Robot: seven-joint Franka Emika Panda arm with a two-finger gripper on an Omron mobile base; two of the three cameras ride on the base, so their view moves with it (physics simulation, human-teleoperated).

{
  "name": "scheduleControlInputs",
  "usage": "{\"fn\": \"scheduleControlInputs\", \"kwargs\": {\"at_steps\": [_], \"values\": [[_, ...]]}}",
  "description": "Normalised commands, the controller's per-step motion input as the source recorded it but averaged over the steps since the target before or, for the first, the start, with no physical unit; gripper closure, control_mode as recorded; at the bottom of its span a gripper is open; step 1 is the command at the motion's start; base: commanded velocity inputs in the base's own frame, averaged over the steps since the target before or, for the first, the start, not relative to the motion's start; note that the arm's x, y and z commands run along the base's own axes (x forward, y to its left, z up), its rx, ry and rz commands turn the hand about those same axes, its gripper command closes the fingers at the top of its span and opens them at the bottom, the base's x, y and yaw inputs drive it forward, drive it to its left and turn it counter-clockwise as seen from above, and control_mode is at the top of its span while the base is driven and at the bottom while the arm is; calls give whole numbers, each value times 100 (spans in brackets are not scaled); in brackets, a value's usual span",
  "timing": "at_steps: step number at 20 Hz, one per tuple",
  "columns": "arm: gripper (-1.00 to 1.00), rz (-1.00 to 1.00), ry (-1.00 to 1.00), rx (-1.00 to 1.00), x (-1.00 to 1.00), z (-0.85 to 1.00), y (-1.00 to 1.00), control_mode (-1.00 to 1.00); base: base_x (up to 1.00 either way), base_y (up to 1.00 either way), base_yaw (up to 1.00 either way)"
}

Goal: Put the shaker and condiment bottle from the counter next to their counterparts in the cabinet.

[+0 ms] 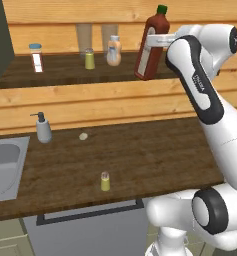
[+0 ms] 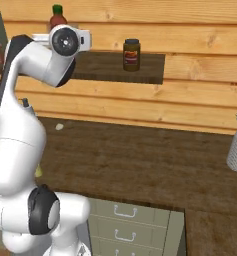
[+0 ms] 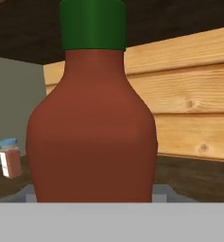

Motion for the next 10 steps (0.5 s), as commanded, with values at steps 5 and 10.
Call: {"fn": "scheduleControlInputs", "kwargs": {"at_steps": [5, 10], "values": [[100, -4, 15, 0, 56, 5, -16, -100, 0, 0, 0], [100, 0, -4, 0, 36, 8, -14, -100, 0, 0, 0]]}}
